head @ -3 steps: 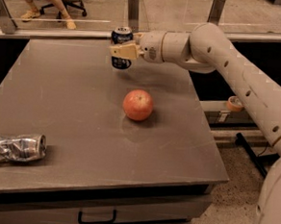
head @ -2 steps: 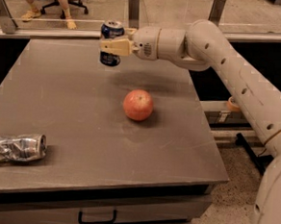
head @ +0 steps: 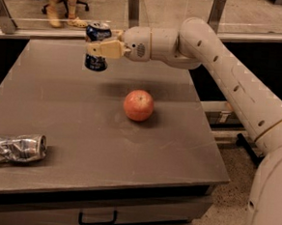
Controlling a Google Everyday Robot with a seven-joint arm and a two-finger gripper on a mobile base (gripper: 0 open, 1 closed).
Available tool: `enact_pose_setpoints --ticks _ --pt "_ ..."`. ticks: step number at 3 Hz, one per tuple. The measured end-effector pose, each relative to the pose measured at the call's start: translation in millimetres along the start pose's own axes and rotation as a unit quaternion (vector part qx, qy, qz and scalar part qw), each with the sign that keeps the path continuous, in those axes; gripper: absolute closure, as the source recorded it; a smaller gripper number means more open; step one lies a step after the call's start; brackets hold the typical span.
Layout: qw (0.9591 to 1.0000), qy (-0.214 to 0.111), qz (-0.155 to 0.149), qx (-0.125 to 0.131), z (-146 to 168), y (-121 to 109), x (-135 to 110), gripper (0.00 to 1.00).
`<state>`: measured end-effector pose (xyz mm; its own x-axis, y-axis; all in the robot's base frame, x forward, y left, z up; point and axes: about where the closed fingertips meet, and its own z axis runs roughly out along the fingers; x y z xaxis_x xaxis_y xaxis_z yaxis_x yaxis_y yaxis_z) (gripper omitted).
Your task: Move pepsi can near redbull can
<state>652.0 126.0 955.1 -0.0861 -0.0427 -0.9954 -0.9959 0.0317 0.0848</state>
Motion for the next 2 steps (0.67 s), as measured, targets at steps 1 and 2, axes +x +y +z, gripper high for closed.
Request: enact_pose_setpoints --ticks 1,2 --pt "0.9996 -0.006 -0.01 -0.025 22 14 -10 1.0" --pt "0.9968 -0.007 -0.024 -0.076 60 31 -22 1.0"
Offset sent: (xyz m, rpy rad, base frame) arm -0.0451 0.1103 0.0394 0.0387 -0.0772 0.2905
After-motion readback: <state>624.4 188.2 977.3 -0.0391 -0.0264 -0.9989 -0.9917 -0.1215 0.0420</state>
